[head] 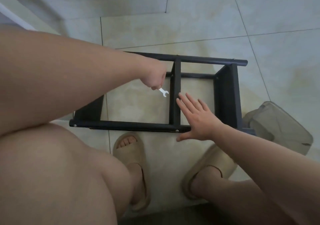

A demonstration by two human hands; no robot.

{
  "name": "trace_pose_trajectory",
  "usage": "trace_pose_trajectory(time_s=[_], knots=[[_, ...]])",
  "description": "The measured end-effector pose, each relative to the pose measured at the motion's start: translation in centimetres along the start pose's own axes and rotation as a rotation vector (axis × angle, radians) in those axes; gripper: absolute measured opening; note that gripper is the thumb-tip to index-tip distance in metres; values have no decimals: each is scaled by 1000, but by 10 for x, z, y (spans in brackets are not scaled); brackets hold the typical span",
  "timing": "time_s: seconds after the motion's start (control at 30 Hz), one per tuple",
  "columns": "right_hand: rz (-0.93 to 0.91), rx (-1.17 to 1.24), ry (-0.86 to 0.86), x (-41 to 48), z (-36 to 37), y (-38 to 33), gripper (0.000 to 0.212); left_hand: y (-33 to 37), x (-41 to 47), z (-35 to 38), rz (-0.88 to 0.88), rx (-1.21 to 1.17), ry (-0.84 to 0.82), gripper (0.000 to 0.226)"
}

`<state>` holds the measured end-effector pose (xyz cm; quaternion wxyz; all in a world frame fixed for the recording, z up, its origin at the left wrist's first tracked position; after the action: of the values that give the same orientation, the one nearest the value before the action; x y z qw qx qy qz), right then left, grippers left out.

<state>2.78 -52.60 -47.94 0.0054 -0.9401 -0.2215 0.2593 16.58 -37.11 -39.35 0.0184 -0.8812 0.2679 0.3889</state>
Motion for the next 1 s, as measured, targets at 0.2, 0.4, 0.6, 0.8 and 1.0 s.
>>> trace_pose_trajectory(time_s=[0.2, 0.4, 0.6, 0.8, 1.0], knots=[[-54, 34, 46, 16, 14, 4, 126, -12, 37, 40, -9, -111, -147, 15], [-99, 30, 101, 20, 17, 3, 123, -2, 62, 90, 63, -361, -231, 15], [-123, 16, 205, 22, 23, 5, 120, -3, 72, 131, -12, -781, -95, 10], [-135, 8, 255, 24, 29, 6, 117, -13, 58, 172, -158, -1341, -91, 11], [-152, 21, 318, 24, 29, 7, 116, 2, 53, 179, -157, -1540, -144, 17]])
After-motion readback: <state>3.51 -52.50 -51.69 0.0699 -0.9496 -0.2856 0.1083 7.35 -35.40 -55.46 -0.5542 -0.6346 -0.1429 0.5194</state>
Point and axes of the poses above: each hand's wrist, its own x-axis towards the middle knuckle, its own z-axis out of the palm, y = z × x, the point moved 5 cm from there along x, towards the middle knuckle, and after that the axes turned 2 degrees about y, right-handed, at the moved point
